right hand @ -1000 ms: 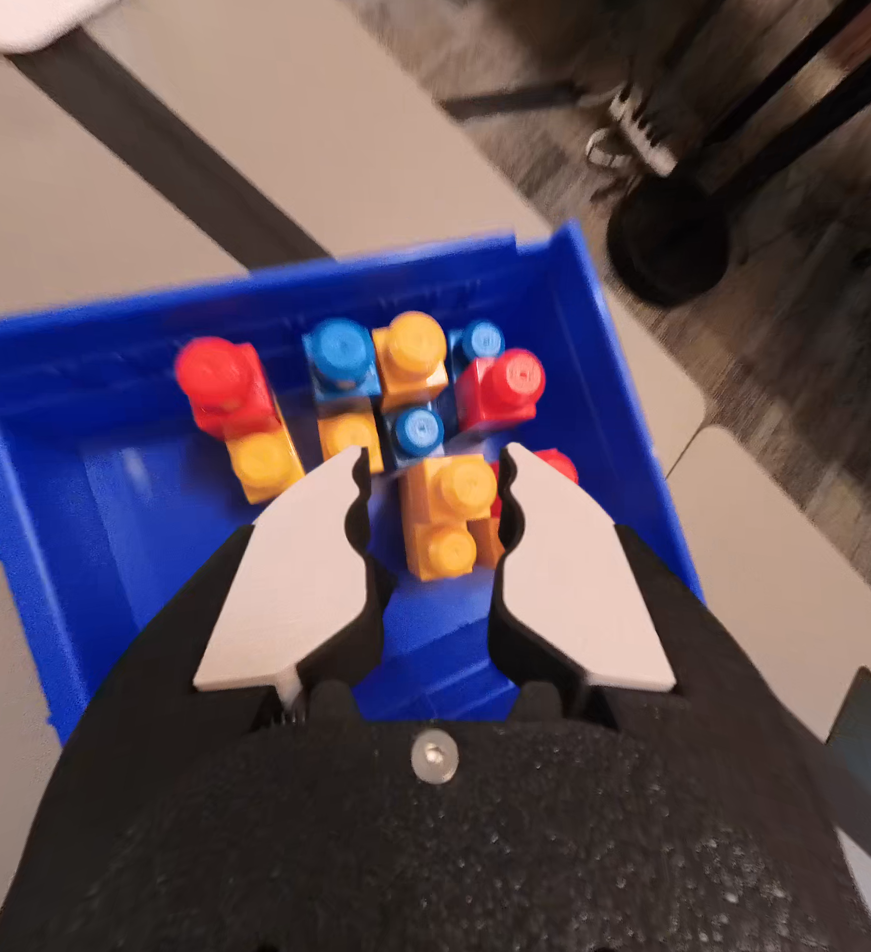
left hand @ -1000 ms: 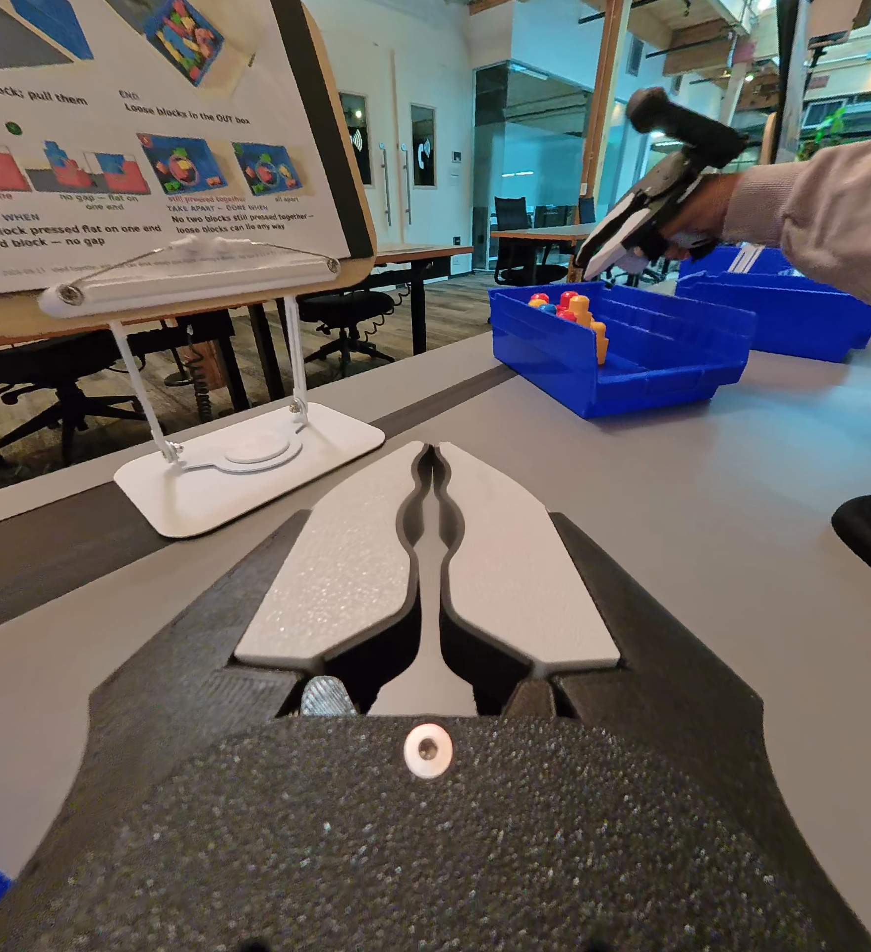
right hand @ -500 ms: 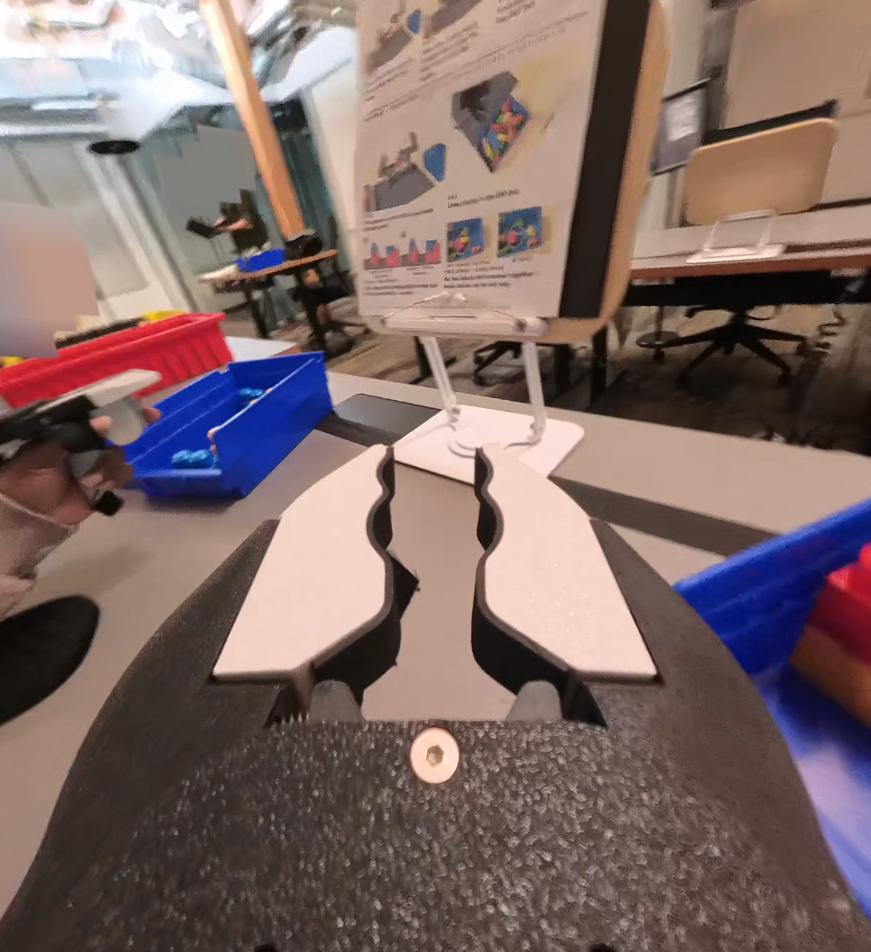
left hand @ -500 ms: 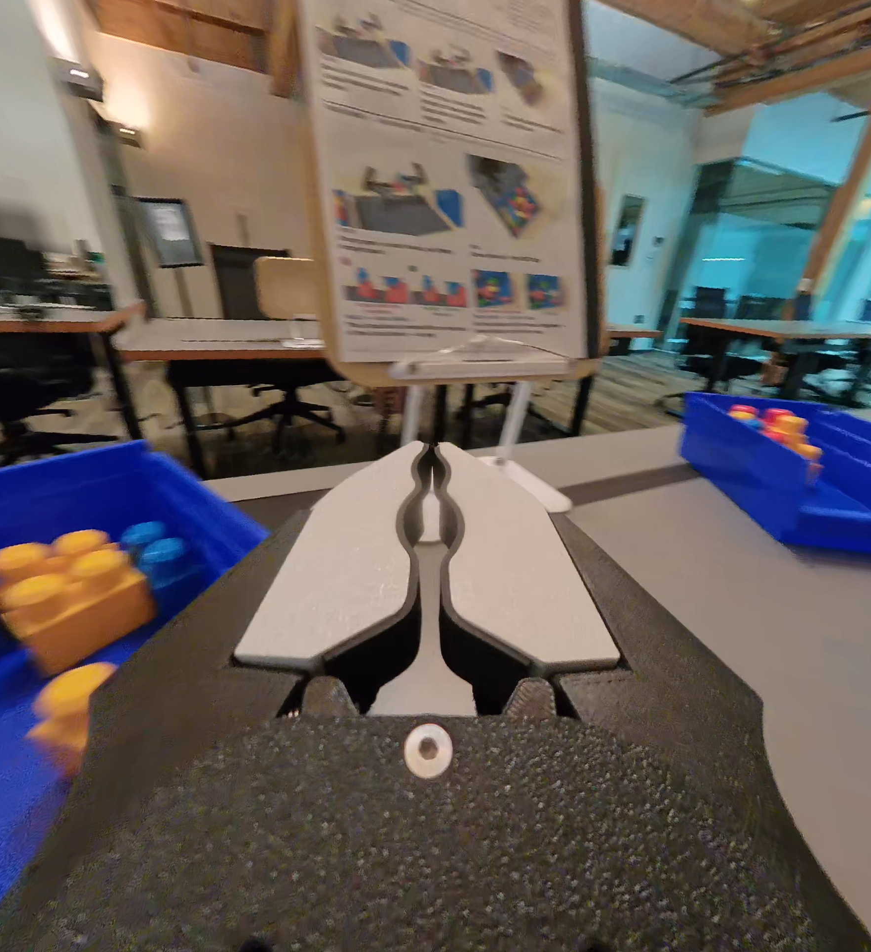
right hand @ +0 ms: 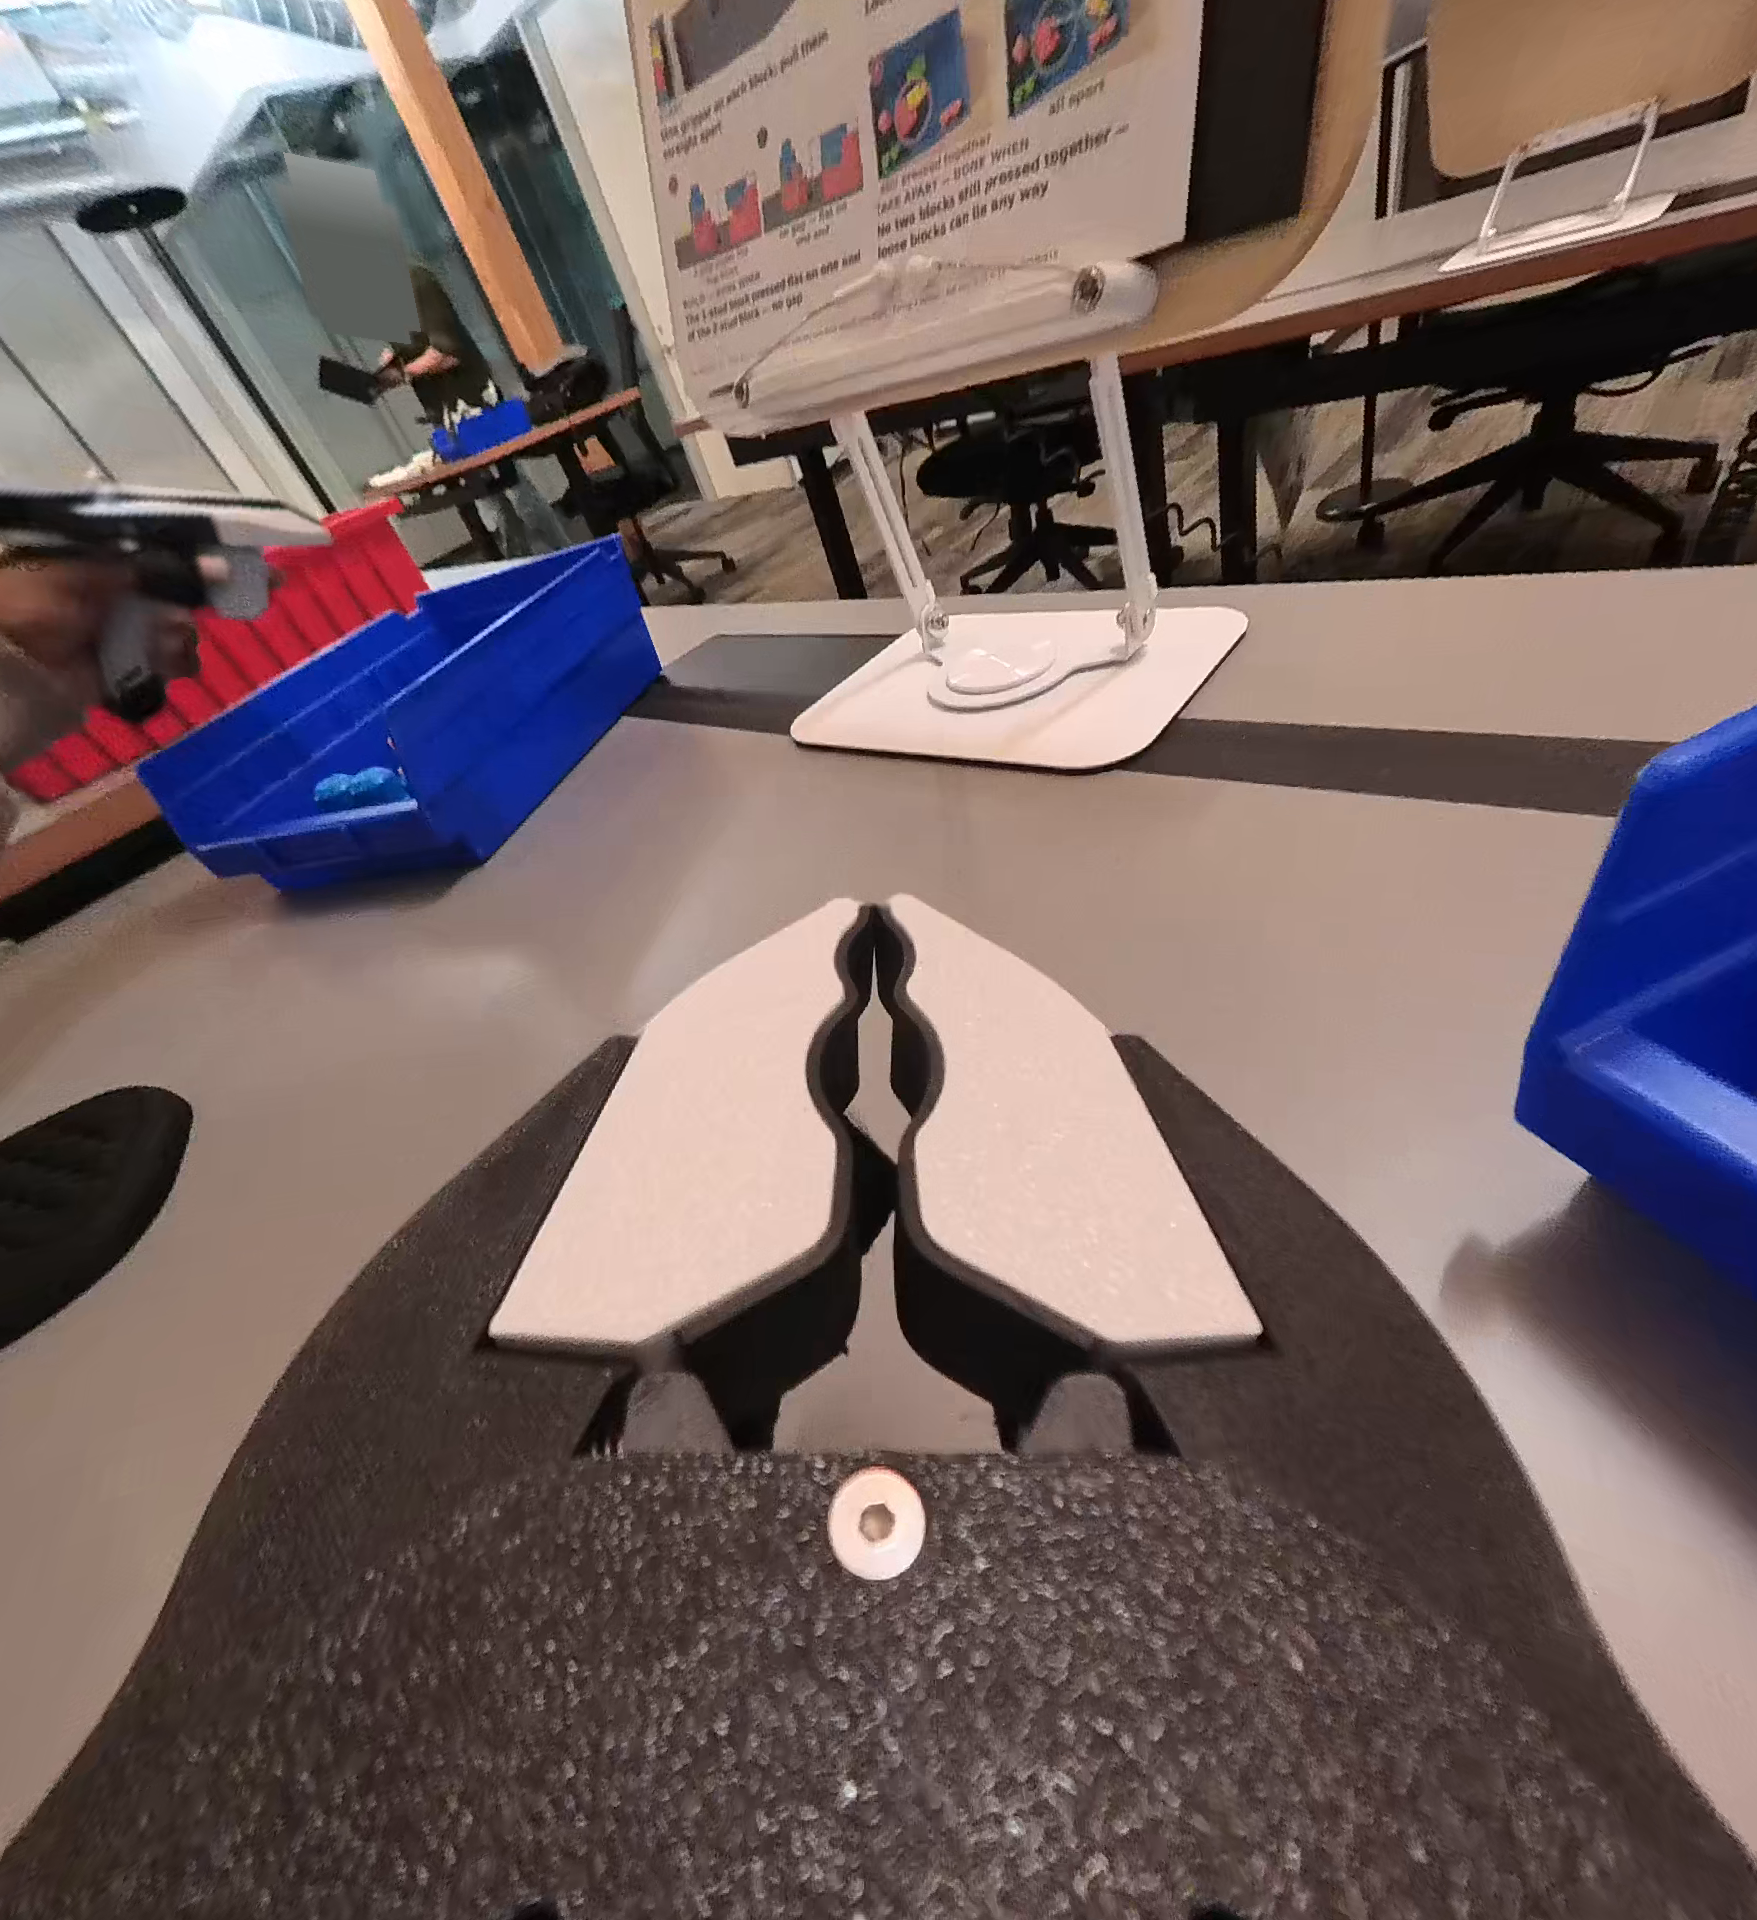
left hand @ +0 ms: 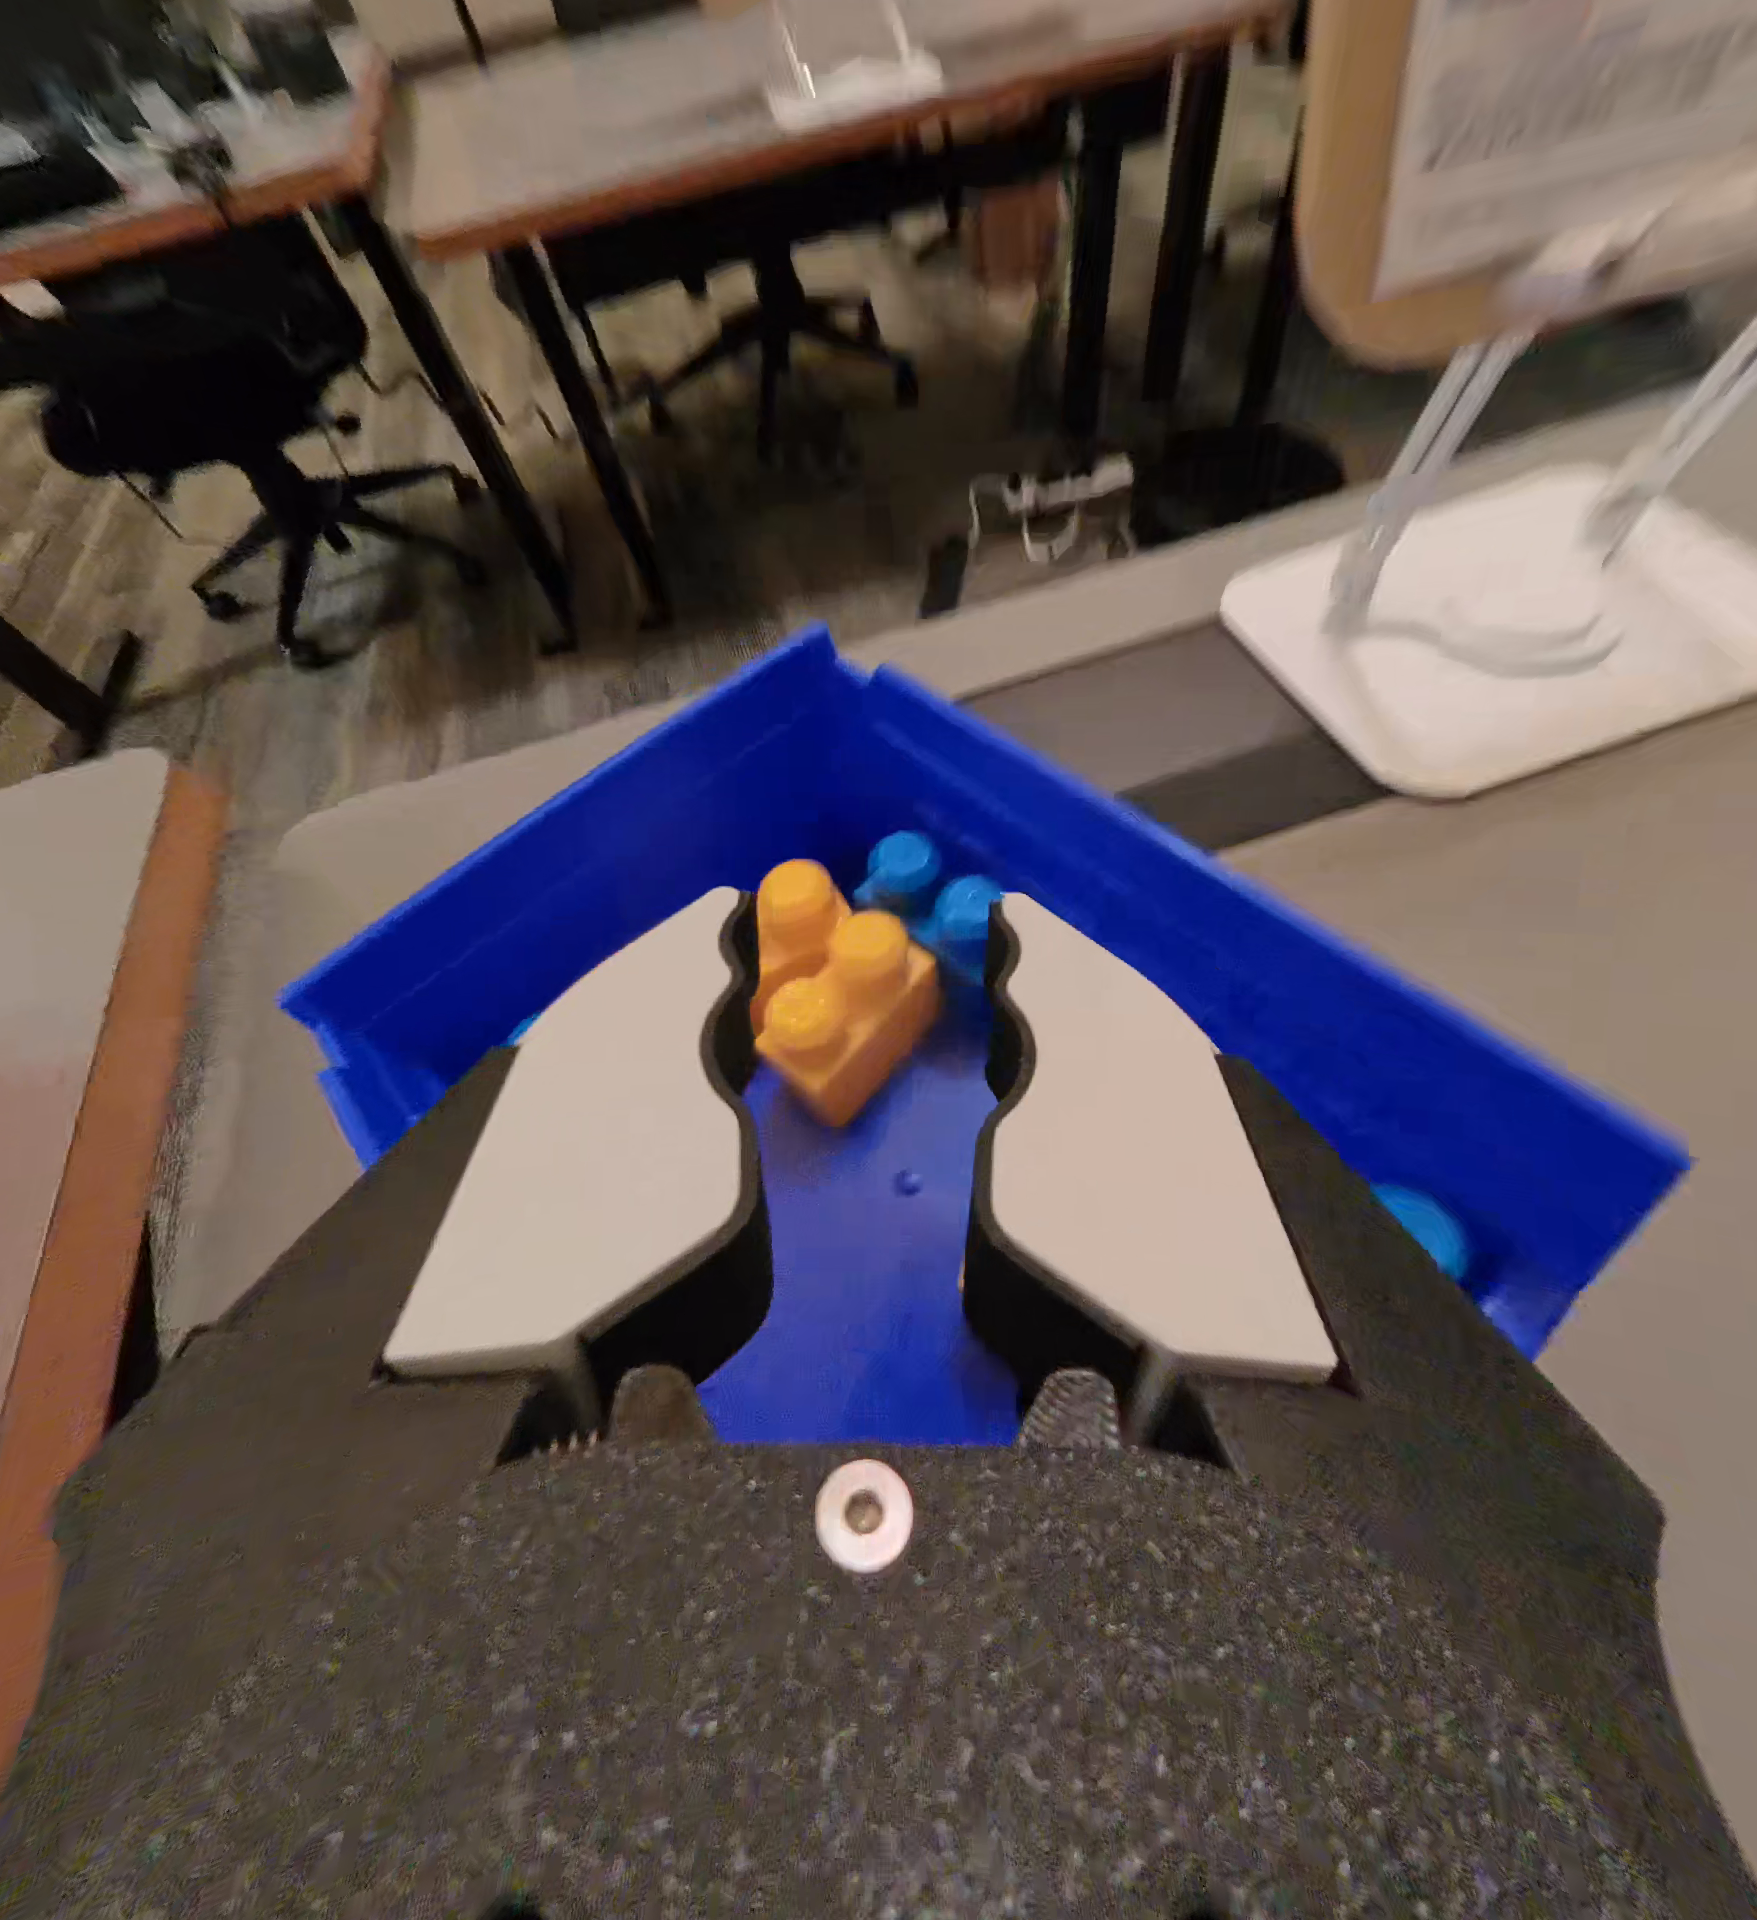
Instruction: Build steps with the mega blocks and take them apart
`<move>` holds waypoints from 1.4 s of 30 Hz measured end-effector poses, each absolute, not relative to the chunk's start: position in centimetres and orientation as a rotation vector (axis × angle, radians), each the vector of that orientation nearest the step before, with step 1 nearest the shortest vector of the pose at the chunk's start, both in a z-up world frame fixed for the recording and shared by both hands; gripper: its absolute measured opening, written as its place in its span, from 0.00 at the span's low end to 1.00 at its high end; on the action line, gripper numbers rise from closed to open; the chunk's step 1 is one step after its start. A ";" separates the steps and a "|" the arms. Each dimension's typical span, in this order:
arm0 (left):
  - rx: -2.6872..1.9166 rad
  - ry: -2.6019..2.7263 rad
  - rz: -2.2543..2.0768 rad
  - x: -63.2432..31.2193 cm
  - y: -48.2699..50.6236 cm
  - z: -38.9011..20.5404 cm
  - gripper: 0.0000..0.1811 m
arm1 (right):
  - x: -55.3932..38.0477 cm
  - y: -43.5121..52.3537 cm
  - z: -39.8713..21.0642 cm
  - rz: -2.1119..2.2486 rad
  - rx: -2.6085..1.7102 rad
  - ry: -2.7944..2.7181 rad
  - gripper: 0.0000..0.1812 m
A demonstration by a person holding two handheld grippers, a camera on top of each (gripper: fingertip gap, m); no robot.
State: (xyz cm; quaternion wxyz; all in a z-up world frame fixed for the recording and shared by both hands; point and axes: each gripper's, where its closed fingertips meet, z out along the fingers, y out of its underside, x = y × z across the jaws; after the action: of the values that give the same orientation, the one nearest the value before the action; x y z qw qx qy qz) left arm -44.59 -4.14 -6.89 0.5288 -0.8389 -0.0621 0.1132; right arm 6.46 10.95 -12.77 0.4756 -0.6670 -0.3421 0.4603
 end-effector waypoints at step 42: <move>-2.230 0.285 0.291 -30.4 -3.7 -6.7 0.20 | 5.0 7.6 -11.6 0.880 -1.484 -1.024 0.02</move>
State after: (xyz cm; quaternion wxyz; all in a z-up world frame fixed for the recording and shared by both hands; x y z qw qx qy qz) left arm -30.37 -3.75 -6.69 0.4234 -0.8912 0.1140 0.1161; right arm 4.98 7.65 -11.59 0.5376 -0.6236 -0.4304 0.3698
